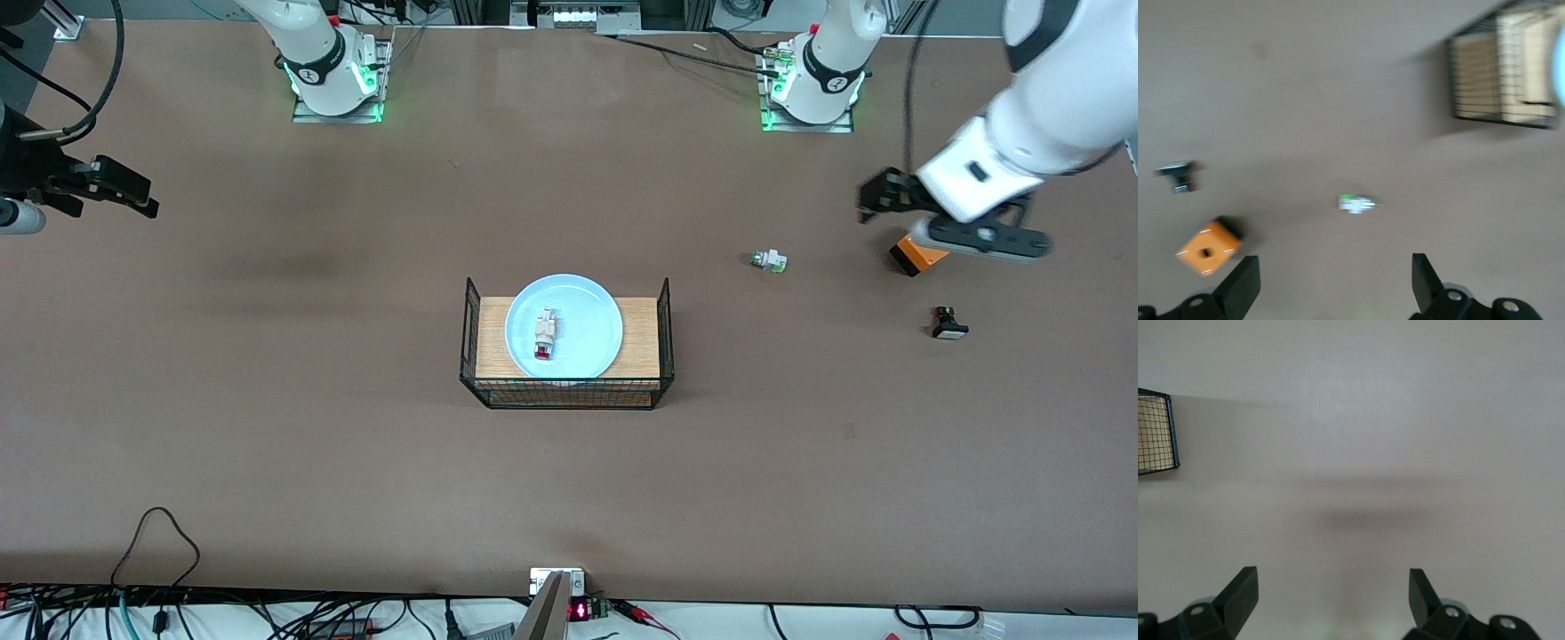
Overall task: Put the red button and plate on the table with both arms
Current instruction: 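Move the left gripper over the red button on the blue plate, then lower the left gripper and grasp the red-capped button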
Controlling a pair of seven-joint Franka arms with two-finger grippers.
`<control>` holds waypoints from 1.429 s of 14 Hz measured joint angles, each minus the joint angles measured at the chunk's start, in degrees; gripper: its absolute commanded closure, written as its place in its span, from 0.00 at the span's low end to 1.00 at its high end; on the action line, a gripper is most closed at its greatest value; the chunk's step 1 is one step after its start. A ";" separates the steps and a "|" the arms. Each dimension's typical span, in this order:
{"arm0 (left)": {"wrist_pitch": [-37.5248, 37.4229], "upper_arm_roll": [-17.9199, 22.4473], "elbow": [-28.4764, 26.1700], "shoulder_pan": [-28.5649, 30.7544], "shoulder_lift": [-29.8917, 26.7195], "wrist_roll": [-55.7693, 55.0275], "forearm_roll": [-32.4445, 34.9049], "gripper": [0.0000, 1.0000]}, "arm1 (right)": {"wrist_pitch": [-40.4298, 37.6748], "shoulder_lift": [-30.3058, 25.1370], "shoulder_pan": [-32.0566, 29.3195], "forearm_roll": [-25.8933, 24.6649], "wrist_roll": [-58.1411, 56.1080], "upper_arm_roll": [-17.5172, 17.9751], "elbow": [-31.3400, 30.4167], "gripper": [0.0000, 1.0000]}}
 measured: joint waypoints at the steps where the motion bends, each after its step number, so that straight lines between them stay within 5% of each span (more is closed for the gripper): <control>1: 0.14 -0.11 0.91 -2.96 0.83 -1.67 -1.09 0.00 | 0.00 0.00 -0.01 0.00 0.00 -0.01 0.00 0.00; 8: 6.55 -0.57 18.51 -21.38 19.40 -25.57 -1.72 0.00 | 0.00 0.00 -0.01 -0.02 0.00 -0.01 0.01 0.00; 14: 27.17 -0.45 21.55 -26.34 31.85 -33.06 -1.72 0.00 | 0.00 0.00 -0.02 -0.02 0.00 -0.04 0.02 0.00; 20: 34.61 -0.14 24.59 -28.53 38.83 -34.31 3.97 0.00 | 0.00 0.04 -0.12 -0.03 0.01 -0.16 0.01 0.00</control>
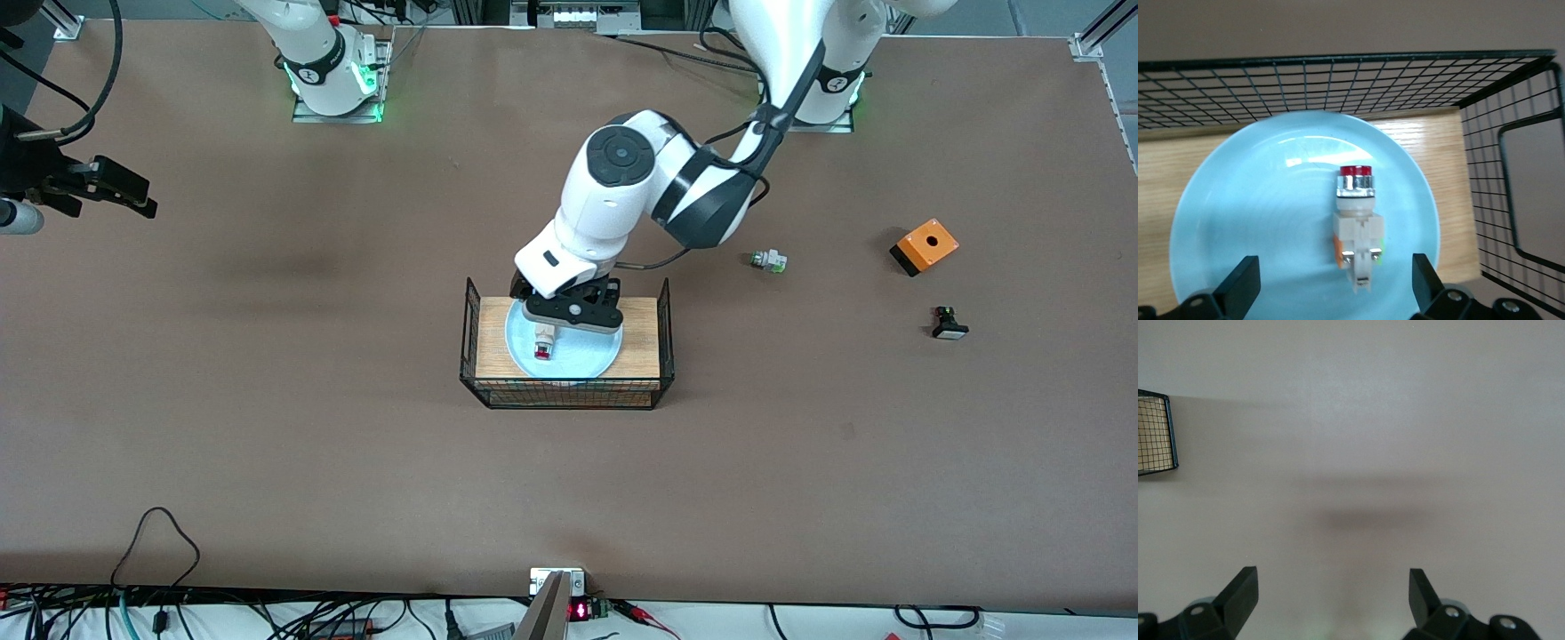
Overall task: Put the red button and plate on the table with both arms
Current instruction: 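Lower the left gripper and grasp the red-capped button, then lift the red button with the left gripper while the right gripper reaches the plate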
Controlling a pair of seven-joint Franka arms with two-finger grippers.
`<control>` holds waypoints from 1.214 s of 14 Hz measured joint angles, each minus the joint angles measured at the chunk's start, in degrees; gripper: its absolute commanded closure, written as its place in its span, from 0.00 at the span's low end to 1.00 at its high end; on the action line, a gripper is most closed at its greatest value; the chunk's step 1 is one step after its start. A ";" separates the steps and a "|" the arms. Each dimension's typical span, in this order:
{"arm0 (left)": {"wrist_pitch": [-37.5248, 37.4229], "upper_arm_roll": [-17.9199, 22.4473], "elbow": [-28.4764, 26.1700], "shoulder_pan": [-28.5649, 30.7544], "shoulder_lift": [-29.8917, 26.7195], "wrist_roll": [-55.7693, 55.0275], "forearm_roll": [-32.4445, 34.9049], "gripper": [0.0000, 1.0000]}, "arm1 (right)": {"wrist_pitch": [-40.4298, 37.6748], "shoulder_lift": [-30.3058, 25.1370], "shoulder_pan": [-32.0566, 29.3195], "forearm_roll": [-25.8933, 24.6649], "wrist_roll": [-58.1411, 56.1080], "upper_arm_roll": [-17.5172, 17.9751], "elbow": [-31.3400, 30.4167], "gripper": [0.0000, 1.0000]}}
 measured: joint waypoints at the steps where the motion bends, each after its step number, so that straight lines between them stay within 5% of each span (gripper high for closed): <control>1: 0.45 0.01 0.21 -0.23 0.51 -1.10 1.08 0.00 | 0.00 0.00 -0.05 0.00 0.00 -0.06 0.00 0.00; 5: 4.27 0.03 0.40 -1.09 2.20 -3.28 4.10 0.01 | 0.00 0.03 -0.16 0.00 0.00 -0.12 0.00 0.00; 6: 5.23 0.04 0.40 -1.14 2.78 -3.50 4.55 0.11 | 0.00 0.03 -0.20 0.00 0.00 -0.12 0.00 0.00; 8: 6.60 0.04 0.45 -1.15 3.64 -3.50 4.61 0.48 | 0.00 0.05 -0.31 0.00 0.00 -0.14 0.00 0.00; 11: 6.96 0.14 0.70 -1.15 3.79 -3.52 4.61 0.79 | 0.00 0.08 -0.35 0.00 0.00 -0.14 0.00 0.00; 17: 2.33 0.29 2.44 -1.04 2.43 -3.55 4.61 0.84 | 0.00 0.12 -0.36 0.00 0.00 -0.14 0.00 0.00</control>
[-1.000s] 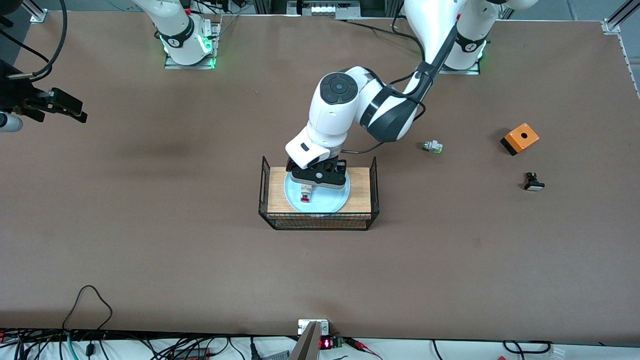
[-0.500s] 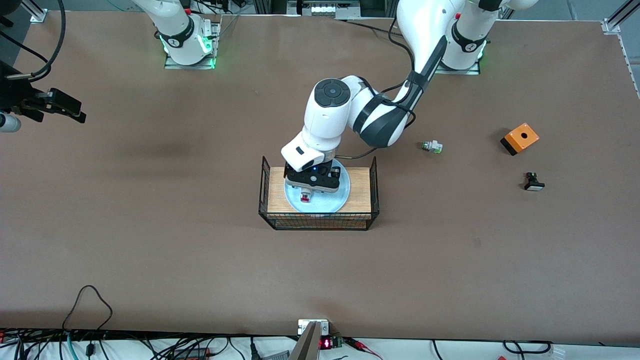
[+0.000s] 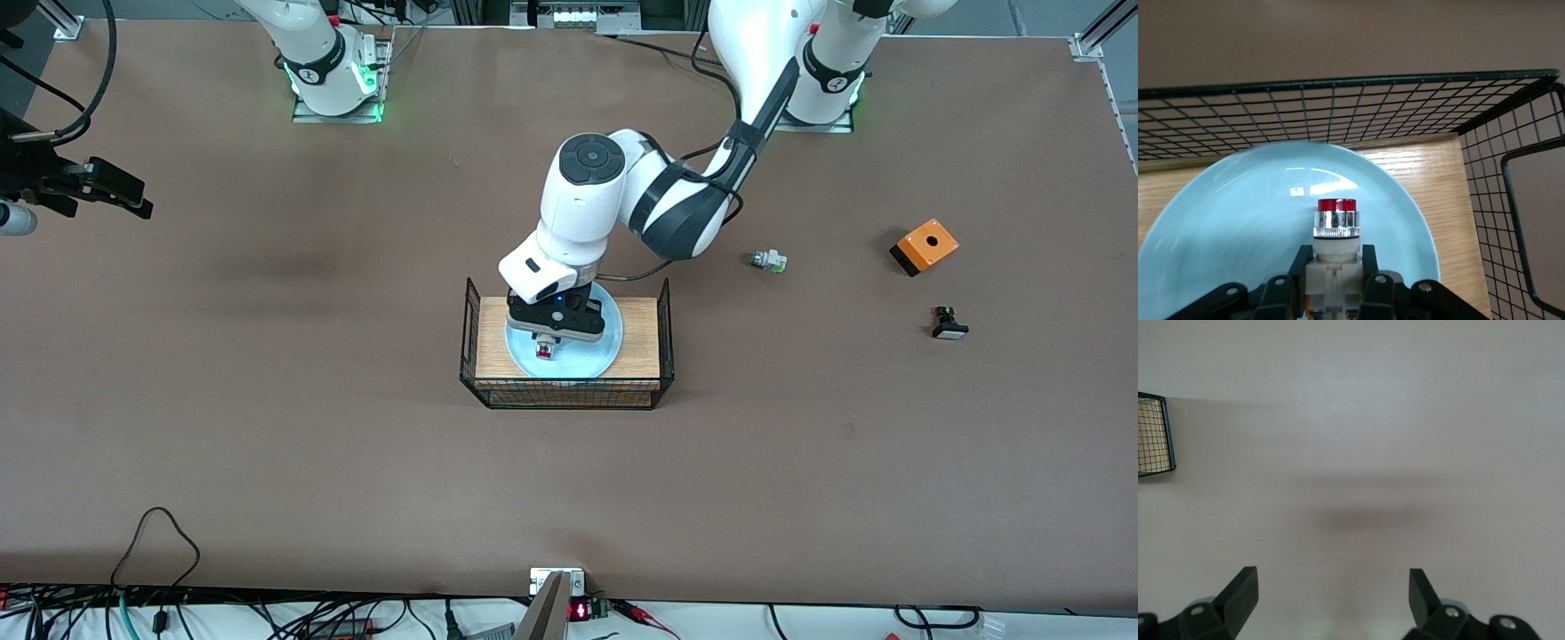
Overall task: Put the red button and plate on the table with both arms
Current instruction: 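Lift the red button with the left gripper while the right gripper reaches the plate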
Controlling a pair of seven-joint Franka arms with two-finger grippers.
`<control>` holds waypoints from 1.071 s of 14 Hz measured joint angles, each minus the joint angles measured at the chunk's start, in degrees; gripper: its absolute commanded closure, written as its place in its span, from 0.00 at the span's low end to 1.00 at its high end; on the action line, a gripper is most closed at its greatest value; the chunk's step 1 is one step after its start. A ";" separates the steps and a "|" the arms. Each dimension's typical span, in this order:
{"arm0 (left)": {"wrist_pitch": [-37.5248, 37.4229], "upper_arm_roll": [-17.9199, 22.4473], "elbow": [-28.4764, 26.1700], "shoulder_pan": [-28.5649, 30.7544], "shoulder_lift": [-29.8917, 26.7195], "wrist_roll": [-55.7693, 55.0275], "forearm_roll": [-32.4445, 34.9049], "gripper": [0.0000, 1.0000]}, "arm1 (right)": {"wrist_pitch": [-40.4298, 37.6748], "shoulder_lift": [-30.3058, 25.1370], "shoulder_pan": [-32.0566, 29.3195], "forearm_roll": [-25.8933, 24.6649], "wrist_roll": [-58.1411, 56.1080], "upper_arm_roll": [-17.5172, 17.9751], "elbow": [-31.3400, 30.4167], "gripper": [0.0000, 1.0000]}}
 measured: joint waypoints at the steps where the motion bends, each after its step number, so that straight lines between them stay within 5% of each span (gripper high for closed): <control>1: -3.75 0.05 0.55 0.08 -1.31 0.00 0.00 0.84 | 0.00 0.03 0.00 0.00 0.00 0.00 0.00 0.00; 8: -35.82 1.42 0.98 8.04 -16.03 14.41 0.16 0.80 | 0.69 0.87 -0.05 0.01 0.03 -0.02 0.00 0.00; 12: -36.91 4.78 -6.63 18.01 -18.27 33.06 0.29 0.80 | 1.55 1.58 -0.03 0.02 0.03 0.01 0.08 0.00; 15: -28.03 11.69 -18.01 20.26 -19.83 44.70 0.25 0.79 | 1.60 2.22 0.03 0.03 0.03 0.14 0.32 0.00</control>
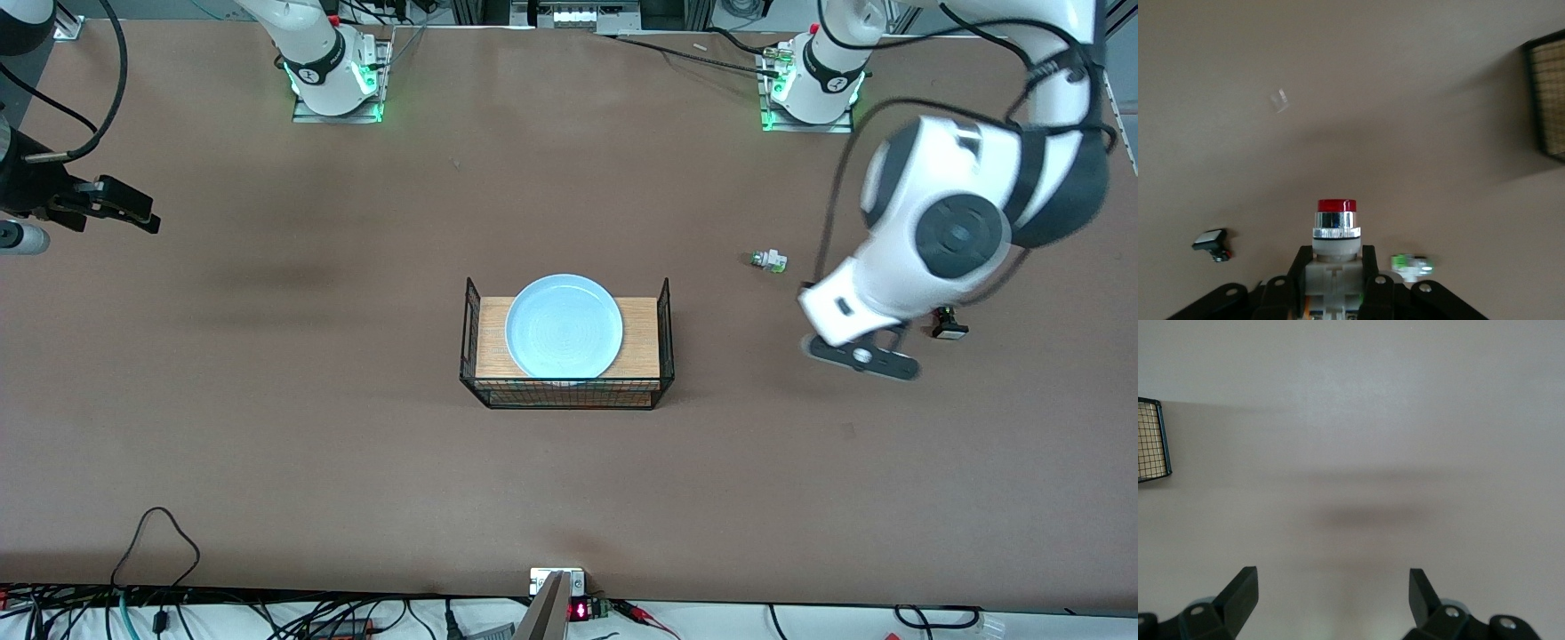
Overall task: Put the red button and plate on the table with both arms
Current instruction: 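Lift the red button with the left gripper while the right gripper reaches the plate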
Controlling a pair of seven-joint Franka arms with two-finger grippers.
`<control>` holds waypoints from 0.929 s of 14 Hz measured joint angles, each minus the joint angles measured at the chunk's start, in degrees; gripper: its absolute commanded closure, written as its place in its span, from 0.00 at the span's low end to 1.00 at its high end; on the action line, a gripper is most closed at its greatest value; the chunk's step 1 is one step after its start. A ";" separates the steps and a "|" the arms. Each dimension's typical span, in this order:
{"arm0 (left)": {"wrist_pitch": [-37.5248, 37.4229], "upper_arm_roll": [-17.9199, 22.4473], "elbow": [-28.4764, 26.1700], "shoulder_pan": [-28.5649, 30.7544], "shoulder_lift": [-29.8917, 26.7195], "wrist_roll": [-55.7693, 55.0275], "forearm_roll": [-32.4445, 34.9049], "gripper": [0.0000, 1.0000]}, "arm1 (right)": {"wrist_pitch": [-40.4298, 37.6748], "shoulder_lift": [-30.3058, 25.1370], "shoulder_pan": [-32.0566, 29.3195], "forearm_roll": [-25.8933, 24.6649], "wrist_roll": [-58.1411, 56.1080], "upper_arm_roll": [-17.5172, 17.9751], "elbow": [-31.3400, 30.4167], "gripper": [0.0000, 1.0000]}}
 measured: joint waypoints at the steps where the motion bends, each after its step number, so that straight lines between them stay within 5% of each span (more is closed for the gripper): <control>1: 3.58 2.02 -3.93 0.04 -0.38 2.06 0.00 0.79 | 0.01 0.14 0.00 0.00 0.00 0.02 0.01 0.00; 5: 20.59 5.58 -19.09 3.28 0.72 8.58 0.00 0.79 | 0.05 0.79 0.26 0.00 0.03 0.28 0.06 0.00; 10: 30.12 5.52 -22.76 5.09 8.42 9.34 0.00 0.73 | -0.32 0.72 5.44 4.31 18.63 0.96 0.31 0.00; 11: 31.59 5.53 -22.74 5.17 9.88 9.33 0.00 0.45 | -0.23 0.75 8.93 5.58 26.43 1.16 0.34 0.00; 12: 32.33 5.54 -22.72 5.39 10.81 9.33 0.00 0.05 | 0.23 0.92 12.53 6.98 33.93 1.36 0.35 0.00; 13: 32.54 5.54 -22.69 5.64 11.20 9.33 0.00 0.00 | 1.60 1.40 16.06 8.41 41.61 1.61 0.36 0.00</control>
